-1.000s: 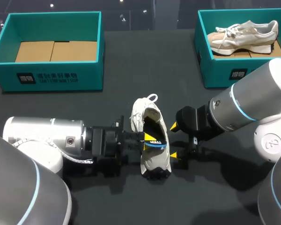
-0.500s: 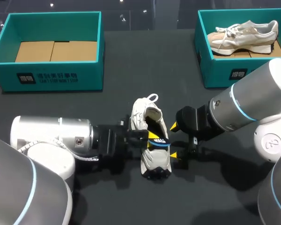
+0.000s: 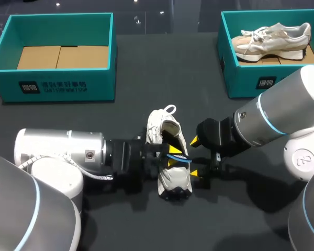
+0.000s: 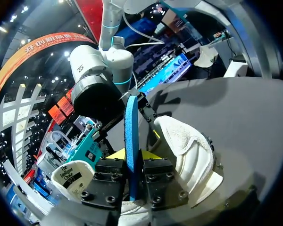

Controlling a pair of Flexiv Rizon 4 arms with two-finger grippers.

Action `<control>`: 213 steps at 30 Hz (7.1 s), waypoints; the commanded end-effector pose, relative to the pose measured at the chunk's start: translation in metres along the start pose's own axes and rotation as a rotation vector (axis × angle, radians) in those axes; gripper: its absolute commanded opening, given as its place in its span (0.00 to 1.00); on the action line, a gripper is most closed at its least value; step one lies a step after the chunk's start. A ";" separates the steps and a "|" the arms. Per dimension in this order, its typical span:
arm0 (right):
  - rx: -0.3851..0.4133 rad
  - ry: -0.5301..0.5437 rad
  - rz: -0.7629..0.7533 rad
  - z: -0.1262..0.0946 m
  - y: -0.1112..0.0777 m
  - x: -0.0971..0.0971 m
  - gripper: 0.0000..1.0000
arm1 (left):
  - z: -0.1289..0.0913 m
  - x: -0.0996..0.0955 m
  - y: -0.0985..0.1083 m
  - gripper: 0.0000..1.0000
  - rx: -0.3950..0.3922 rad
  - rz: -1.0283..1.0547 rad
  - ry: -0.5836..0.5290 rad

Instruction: Take the shoe out of the shoebox, open the shoe tongue, remove and reinsert the insole, then place the shoe into the shoebox

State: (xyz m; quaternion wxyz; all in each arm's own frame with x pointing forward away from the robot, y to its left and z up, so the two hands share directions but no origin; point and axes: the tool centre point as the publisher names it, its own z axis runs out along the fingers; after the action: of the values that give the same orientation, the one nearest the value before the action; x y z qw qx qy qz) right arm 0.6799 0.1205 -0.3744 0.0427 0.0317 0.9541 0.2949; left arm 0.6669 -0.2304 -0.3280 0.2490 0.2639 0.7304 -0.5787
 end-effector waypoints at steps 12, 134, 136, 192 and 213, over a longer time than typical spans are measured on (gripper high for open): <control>-0.002 -0.001 -0.001 0.000 -0.001 0.001 1.00 | 0.000 0.009 -0.013 0.00 0.006 0.051 0.041; 0.072 -0.029 0.059 -0.072 -0.049 0.008 1.00 | -0.144 -0.013 -0.011 0.38 -0.179 -0.005 0.580; 0.072 -0.029 0.059 -0.072 -0.049 0.008 1.00 | -0.149 -0.016 -0.013 0.34 -0.182 0.003 0.612; 0.072 -0.029 0.059 -0.072 -0.049 0.008 1.00 | -0.113 -0.045 -0.051 0.00 -0.101 0.406 1.058; 0.072 -0.029 0.059 -0.072 -0.049 0.008 1.00 | -0.073 -0.031 -0.049 0.00 -0.104 0.507 1.198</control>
State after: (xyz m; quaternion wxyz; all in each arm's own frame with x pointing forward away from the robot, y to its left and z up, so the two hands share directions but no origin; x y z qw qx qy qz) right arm 0.6648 0.0415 -0.3444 0.0458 0.0652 0.9620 0.2612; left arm 0.6503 -0.1552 -0.2506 -0.0390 0.6861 0.6865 -0.2376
